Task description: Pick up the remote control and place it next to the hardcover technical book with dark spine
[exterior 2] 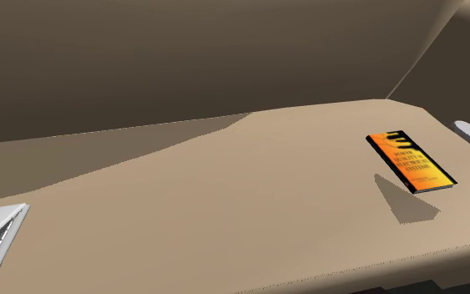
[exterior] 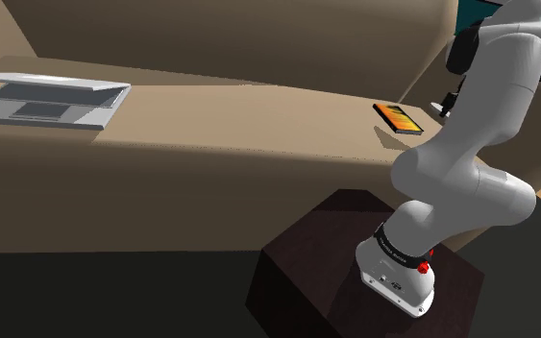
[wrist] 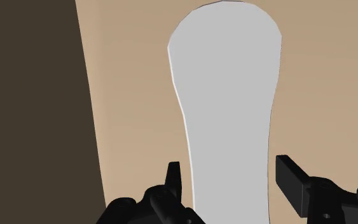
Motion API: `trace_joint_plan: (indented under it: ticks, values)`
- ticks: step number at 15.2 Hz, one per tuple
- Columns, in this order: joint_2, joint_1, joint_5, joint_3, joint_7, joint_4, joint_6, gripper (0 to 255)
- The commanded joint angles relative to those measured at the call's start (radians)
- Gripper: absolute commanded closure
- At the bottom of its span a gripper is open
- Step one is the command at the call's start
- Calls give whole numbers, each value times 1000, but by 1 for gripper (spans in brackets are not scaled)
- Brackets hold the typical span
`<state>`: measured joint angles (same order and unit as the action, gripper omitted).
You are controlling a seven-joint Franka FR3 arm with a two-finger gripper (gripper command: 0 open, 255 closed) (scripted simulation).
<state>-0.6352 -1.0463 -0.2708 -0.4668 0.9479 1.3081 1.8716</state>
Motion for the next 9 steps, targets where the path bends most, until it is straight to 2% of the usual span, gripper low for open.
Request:
trace_joint_plan:
  ticks: [1, 4, 9]
  values:
    - [-6, 0, -4, 2, 5, 19, 24, 255]
    - [-16, 1, -9, 5, 9, 42, 57, 255]
    - [-16, 1, -9, 5, 9, 42, 57, 255]
